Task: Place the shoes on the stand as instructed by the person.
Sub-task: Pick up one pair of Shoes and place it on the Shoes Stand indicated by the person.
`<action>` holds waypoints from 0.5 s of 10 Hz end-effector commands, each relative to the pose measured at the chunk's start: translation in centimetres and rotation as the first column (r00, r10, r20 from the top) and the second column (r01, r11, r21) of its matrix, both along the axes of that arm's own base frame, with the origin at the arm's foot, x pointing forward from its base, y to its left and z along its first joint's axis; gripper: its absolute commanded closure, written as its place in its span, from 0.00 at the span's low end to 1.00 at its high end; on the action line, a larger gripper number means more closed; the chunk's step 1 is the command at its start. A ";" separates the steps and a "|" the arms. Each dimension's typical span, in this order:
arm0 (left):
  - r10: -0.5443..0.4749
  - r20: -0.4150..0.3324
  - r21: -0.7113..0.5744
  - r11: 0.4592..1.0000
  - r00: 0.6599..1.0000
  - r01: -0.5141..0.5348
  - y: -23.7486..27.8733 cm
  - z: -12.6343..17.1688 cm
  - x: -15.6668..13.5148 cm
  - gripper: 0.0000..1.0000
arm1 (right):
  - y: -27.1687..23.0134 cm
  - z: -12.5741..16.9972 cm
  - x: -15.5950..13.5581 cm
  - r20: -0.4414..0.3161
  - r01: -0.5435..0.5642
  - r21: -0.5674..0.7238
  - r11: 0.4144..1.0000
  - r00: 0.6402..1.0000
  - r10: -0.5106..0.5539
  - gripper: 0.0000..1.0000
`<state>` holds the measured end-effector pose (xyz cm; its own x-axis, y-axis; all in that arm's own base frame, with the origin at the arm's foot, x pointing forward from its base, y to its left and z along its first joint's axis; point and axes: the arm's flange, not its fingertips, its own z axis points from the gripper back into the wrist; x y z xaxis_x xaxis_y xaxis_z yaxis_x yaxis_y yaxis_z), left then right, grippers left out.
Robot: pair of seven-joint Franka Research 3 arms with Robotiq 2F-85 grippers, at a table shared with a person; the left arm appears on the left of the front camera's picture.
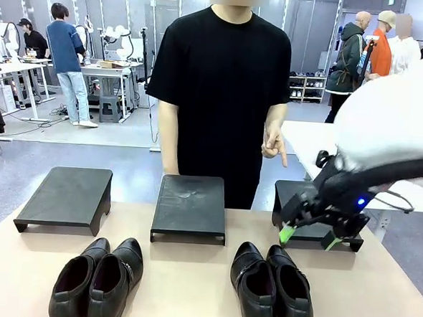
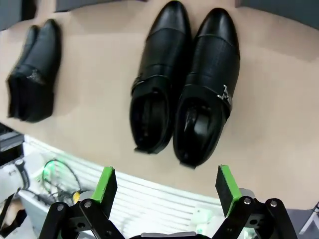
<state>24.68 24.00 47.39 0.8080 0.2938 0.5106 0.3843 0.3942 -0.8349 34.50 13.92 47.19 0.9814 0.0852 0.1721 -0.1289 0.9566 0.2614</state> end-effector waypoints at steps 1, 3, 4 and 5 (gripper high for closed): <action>-0.007 0.016 -0.013 1.000 1.000 0.007 0.2 0.1 0.0 0.00 | 2.0 -2.3 1.1 -0.009 0.069 -0.075 0.995 0.998 -0.070 0.00; -0.007 0.016 -0.013 1.000 1.000 0.007 0.2 0.1 0.0 0.00 | 3.6 -5.0 1.4 -0.021 0.063 -0.120 0.991 0.998 -0.066 0.00; -0.007 0.016 -0.013 1.000 1.000 0.007 0.2 0.1 0.0 0.00 | 4.1 -6.6 2.0 -0.021 0.078 -0.135 0.988 0.996 -0.081 0.00; -0.007 0.016 -0.013 1.000 1.000 0.007 0.2 0.1 0.0 0.00 | 4.6 -7.8 2.2 -0.038 0.075 -0.144 0.987 0.996 -0.081 0.00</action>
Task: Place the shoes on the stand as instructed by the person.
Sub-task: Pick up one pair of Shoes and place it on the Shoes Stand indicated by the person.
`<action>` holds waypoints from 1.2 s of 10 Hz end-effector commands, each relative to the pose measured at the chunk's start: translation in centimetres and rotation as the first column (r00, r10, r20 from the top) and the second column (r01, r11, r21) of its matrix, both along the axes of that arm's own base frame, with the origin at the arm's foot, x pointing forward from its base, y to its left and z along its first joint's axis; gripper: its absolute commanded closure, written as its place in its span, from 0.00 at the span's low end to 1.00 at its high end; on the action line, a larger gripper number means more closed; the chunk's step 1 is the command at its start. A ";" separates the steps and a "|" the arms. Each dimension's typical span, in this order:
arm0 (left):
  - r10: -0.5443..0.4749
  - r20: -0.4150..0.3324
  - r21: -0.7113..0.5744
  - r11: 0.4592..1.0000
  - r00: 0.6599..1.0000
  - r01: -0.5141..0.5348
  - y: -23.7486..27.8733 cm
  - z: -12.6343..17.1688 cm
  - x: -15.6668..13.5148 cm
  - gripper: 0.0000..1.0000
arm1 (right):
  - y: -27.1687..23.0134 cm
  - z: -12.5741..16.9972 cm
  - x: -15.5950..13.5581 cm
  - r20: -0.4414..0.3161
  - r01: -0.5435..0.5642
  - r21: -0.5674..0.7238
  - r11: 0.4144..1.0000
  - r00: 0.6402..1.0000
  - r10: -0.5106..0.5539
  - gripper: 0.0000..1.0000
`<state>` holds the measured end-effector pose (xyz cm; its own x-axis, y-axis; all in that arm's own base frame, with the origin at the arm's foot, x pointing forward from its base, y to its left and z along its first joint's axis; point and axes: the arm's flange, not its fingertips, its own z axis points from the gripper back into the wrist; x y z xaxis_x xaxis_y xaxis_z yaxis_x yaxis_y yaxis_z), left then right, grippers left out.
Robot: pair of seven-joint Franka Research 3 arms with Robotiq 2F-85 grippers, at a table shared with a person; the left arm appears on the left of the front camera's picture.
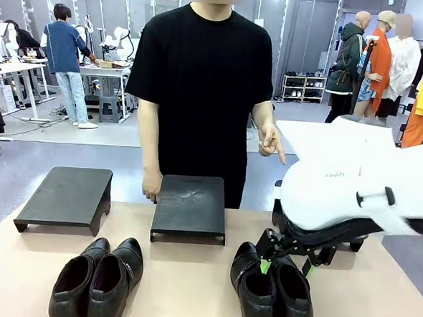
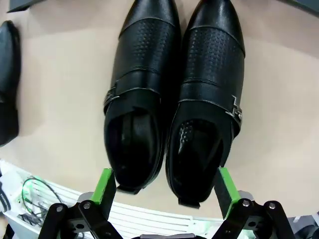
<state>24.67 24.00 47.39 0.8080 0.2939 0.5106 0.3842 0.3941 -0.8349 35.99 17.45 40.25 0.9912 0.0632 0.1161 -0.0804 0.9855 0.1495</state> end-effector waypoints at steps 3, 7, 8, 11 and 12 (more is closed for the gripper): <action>-0.007 0.016 -0.013 1.000 1.000 0.007 0.2 0.1 0.0 0.00 | 2.1 -3.5 1.0 -0.024 0.040 -0.058 0.997 0.999 -0.042 0.00; -0.007 0.016 -0.013 1.000 1.000 0.007 0.2 0.1 0.0 0.00 | 2.6 -5.8 1.7 -0.002 0.052 -0.113 0.992 0.999 -0.052 0.00; -0.007 0.016 -0.013 1.000 1.000 0.007 0.2 0.1 0.0 0.00 | 2.6 -6.0 1.7 0.000 0.049 -0.118 0.992 0.999 -0.049 0.18; -0.007 0.016 -0.013 1.000 1.000 0.007 0.2 0.1 0.0 0.00 | 2.7 -6.2 1.7 -0.001 0.046 -0.116 0.992 0.999 -0.046 1.00; -0.007 0.016 -0.013 1.000 1.000 0.007 0.2 0.1 0.0 0.00 | 3.0 -6.7 1.7 -0.007 0.043 -0.124 0.991 0.999 -0.044 1.00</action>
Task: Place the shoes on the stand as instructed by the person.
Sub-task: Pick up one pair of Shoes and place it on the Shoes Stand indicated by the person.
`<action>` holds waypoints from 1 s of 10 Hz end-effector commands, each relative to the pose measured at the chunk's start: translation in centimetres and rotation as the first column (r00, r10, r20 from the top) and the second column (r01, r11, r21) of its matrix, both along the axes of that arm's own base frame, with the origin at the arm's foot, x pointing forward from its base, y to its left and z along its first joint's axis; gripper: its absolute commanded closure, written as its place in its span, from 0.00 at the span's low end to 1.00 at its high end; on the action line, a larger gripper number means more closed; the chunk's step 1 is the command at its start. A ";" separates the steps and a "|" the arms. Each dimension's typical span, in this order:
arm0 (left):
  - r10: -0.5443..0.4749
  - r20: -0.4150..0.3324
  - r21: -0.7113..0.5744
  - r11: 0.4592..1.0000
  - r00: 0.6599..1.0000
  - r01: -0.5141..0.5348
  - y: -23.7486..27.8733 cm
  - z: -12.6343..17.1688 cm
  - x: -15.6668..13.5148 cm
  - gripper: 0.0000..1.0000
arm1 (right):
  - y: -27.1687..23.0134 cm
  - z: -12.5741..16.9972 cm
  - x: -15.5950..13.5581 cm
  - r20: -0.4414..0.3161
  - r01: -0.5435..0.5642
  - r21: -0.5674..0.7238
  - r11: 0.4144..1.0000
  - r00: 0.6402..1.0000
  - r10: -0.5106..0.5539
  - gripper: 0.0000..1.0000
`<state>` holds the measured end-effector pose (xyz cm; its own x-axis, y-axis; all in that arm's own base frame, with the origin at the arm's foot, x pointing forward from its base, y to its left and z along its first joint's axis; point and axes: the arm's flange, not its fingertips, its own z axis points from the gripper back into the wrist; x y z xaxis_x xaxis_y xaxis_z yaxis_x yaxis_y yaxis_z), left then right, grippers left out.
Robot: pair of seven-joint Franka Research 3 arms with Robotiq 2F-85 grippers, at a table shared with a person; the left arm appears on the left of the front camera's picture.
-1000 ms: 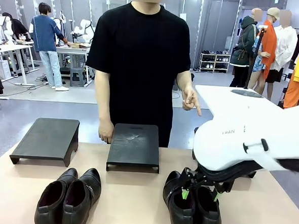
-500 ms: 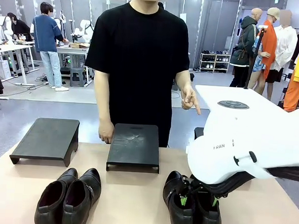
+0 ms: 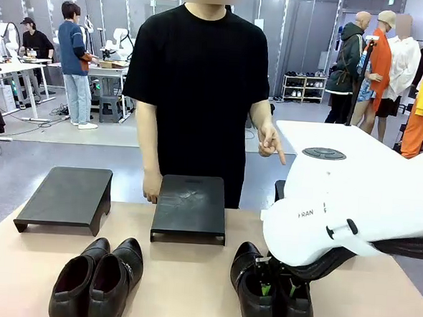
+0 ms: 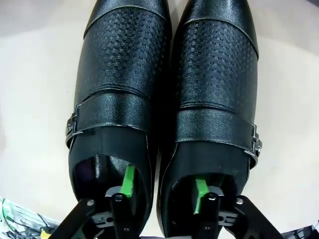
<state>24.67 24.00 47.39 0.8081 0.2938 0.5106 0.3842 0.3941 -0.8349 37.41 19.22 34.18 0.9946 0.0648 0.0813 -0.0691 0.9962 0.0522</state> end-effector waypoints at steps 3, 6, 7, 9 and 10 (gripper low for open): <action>-0.007 0.016 -0.013 1.000 1.000 0.007 0.2 0.1 0.0 0.00 | 1.7 -1.4 0.2 0.011 0.031 -0.024 0.999 0.999 -0.031 1.00; -0.007 0.016 -0.013 1.000 1.000 0.007 0.2 0.1 0.0 0.00 | 1.5 -0.7 0.1 0.018 0.040 -0.016 0.999 0.999 -0.039 1.00; -0.007 0.016 -0.013 1.000 1.000 0.007 0.2 0.1 0.0 0.00 | 1.3 0.2 -0.2 0.020 0.041 -0.016 0.999 0.999 -0.040 1.00; -0.007 0.016 -0.013 1.000 1.000 0.007 0.2 0.1 0.0 0.00 | 0.1 4.3 -1.1 0.035 0.005 -0.039 0.999 0.999 -0.004 1.00; -0.007 0.016 -0.013 1.000 1.000 0.007 0.2 0.1 0.0 0.00 | -1.1 7.1 -1.6 0.079 -0.011 -0.030 0.999 0.997 0.013 1.00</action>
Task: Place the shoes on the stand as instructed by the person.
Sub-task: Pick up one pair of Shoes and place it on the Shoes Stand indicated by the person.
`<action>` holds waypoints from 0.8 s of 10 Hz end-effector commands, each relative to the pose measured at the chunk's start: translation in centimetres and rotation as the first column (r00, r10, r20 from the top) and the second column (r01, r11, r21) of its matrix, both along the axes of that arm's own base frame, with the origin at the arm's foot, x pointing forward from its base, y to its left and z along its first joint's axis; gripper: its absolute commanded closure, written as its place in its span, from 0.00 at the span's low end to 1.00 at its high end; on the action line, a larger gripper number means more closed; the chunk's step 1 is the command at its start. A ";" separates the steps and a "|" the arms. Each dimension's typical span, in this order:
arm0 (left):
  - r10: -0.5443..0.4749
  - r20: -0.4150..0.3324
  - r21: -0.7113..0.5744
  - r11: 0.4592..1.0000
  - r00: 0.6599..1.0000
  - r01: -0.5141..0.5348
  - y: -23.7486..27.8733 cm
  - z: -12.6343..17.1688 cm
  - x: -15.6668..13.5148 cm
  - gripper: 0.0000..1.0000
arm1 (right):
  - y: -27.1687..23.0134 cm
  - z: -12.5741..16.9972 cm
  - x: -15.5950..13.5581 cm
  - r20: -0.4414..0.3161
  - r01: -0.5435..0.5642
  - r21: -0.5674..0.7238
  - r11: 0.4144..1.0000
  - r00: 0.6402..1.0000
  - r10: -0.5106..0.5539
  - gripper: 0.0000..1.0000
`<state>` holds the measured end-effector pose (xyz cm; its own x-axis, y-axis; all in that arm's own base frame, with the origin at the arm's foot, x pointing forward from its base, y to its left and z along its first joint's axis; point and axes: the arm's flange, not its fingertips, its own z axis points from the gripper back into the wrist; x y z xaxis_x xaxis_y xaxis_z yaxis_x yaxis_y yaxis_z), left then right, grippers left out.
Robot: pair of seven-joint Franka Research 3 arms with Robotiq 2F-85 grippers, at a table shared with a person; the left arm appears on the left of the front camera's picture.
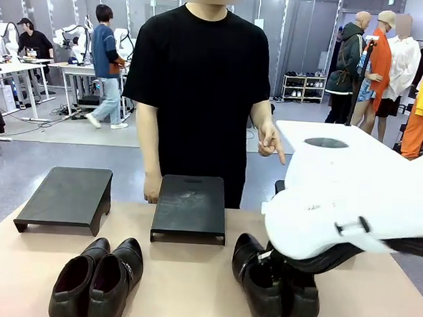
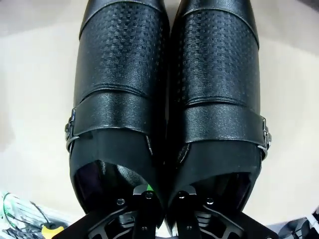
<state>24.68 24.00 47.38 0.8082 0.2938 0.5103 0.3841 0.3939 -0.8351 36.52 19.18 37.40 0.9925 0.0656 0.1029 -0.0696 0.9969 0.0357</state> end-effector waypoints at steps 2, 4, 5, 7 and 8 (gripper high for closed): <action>-0.007 0.016 -0.013 1.000 1.000 0.007 0.2 0.1 0.0 0.00 | -4.9 9.1 -1.1 0.106 -0.044 -0.019 0.999 0.993 0.046 1.00; -0.007 0.016 -0.013 1.000 1.000 0.007 0.2 0.1 0.0 0.00 | -8.3 11.8 -0.6 0.164 -0.017 -0.007 1.000 0.986 0.018 1.00; -0.007 0.016 -0.013 1.000 1.000 0.007 0.2 0.1 0.0 0.00 | -10.0 12.6 -0.3 0.180 -0.011 -0.011 1.000 0.984 0.013 1.00; -0.007 0.016 -0.013 1.000 1.000 0.007 0.2 0.1 0.0 0.00 | -12.2 13.1 0.0 0.196 -0.013 -0.022 1.000 0.980 0.017 1.00; -0.007 0.016 -0.013 1.000 1.000 0.007 0.2 0.1 0.0 0.00 | -12.5 13.2 -0.1 0.209 -0.006 -0.022 1.000 0.978 0.010 1.00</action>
<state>24.67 24.01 47.37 0.8082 0.2941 0.5102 0.3839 0.3939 -0.8352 36.27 6.48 50.05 0.9615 0.0607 0.2680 -0.0660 0.9978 0.0105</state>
